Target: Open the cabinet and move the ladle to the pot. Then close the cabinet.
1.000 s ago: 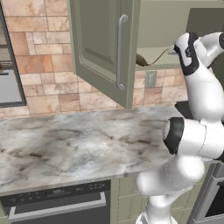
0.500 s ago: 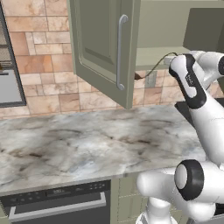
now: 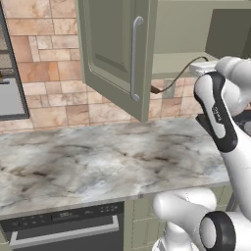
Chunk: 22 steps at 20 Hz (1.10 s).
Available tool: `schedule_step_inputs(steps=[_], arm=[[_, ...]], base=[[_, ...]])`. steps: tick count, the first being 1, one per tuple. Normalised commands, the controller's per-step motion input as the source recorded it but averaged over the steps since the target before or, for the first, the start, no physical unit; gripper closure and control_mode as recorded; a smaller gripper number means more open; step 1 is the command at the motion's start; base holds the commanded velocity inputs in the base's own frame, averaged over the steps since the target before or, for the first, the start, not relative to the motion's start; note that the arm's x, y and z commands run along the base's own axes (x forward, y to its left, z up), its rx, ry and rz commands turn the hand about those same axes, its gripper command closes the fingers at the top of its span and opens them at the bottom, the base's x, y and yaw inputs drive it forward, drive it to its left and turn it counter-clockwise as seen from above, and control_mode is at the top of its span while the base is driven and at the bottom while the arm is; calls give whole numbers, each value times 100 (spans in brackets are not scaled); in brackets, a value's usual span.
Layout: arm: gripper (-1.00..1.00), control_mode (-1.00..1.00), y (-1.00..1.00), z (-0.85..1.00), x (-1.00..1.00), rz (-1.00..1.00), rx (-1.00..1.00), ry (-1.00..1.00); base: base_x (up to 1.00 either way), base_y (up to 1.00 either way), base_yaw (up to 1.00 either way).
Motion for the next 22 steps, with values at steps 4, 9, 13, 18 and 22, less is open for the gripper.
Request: schedule_step_inputs(steps=[4,9,13,18,22], arm=[[100,-100,0,39,-73,-2,-6,0],[100,-100,0,25,-72,-3,-10,0],[100,-100,0,5,-86,-2,-11,0],[100,-100,-2,0,-86,-4,-11,0],[100,-100,-7,0,-77,-5,-11,1]], base=[[0,0,0],[0,0,0],[0,0,0],[0,0,0],[0,0,0]])
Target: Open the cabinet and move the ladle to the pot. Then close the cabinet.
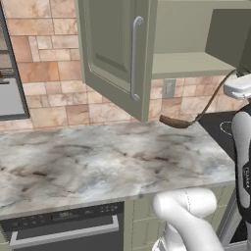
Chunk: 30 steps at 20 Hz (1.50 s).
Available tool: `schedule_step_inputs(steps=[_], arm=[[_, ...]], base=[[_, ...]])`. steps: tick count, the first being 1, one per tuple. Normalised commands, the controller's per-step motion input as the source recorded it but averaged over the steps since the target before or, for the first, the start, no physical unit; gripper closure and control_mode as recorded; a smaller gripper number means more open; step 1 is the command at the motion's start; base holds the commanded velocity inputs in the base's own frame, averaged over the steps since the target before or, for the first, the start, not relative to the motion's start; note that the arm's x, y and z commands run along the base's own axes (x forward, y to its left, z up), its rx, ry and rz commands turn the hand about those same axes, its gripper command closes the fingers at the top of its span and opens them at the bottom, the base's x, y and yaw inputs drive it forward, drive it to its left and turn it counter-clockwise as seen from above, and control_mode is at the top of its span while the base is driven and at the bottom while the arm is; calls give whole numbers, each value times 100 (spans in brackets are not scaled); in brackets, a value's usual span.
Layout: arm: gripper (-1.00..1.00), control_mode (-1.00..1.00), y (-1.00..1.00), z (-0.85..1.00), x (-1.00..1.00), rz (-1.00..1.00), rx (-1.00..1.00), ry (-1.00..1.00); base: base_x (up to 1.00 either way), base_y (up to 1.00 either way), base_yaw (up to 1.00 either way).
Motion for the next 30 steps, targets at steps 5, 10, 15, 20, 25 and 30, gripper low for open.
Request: schedule_step_inputs(steps=[5,10,15,20,25,30], arm=[[100,-100,-6,0,-67,-6,-12,7],[100,-100,-15,-10,-59,-5,-11,10],[100,-100,-32,-8,-42,-5,-8,9],[100,-100,-41,0,-4,-10,-2,3],[100,-100,-39,0,0,-17,2,0],[100,-100,-46,0,-5,-20,1,0]], base=[[0,0,0],[0,0,0],[0,0,0],[0,0,0],[0,0,0],[0,0,0]])
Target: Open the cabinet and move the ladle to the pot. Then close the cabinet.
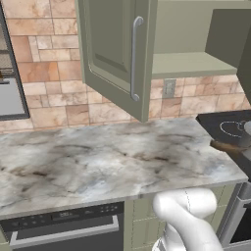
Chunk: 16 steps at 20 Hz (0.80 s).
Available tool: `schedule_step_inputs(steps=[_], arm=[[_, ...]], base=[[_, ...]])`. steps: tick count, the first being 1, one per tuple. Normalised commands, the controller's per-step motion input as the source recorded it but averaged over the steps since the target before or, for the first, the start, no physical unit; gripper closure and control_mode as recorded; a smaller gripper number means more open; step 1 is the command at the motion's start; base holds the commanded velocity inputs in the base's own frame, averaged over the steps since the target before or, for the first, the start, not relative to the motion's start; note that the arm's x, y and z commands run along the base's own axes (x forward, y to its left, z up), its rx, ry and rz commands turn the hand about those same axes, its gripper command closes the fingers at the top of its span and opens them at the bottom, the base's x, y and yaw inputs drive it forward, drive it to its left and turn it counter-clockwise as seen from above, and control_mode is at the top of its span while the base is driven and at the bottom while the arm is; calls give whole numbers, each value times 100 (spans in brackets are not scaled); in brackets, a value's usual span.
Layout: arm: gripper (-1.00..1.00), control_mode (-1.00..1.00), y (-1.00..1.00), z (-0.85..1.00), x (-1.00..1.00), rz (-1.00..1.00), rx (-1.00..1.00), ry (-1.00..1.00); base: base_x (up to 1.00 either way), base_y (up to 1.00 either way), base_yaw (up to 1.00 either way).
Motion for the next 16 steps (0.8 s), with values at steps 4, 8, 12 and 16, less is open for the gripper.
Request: schedule_step_inputs(steps=[4,8,12,16], arm=[[100,-100,-48,0,-8,-21,0,0],[100,-100,-53,0,-12,-22,0,0],[100,-100,-56,-1,-24,-21,0,0],[100,-100,-55,-6,-24,-19,0,0]], base=[[0,0,0],[0,0,0],[0,0,0],[0,0,0]])
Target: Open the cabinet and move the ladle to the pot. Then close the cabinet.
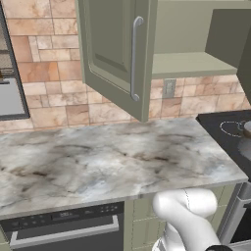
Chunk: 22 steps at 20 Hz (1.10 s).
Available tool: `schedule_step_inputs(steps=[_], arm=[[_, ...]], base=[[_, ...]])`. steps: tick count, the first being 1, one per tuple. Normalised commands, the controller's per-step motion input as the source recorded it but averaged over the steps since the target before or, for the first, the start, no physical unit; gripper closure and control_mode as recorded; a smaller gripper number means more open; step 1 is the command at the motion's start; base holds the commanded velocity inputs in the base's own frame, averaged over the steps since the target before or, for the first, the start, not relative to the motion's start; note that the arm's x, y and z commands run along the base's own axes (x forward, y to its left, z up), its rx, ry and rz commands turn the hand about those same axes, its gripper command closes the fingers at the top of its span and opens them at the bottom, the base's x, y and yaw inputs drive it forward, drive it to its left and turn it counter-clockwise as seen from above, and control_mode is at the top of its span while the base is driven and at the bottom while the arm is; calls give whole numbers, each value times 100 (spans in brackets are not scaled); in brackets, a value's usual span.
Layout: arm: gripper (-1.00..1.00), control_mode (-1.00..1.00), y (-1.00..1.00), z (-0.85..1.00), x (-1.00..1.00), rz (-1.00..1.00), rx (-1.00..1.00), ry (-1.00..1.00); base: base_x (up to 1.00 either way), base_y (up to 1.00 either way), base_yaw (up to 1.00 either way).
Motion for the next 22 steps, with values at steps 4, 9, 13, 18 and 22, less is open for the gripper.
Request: schedule_step_inputs(steps=[4,9,13,18,22], arm=[[100,-100,-48,0,-7,-17,0,0],[100,-100,-44,0,0,-9,1,0],[100,-100,-43,-12,0,-3,3,0],[100,-100,-35,-23,0,-2,5,-5],[100,-100,-13,-26,0,-1,11,-7]], base=[[0,0,0],[0,0,0],[0,0,0],[0,0,0],[0,0,0]])
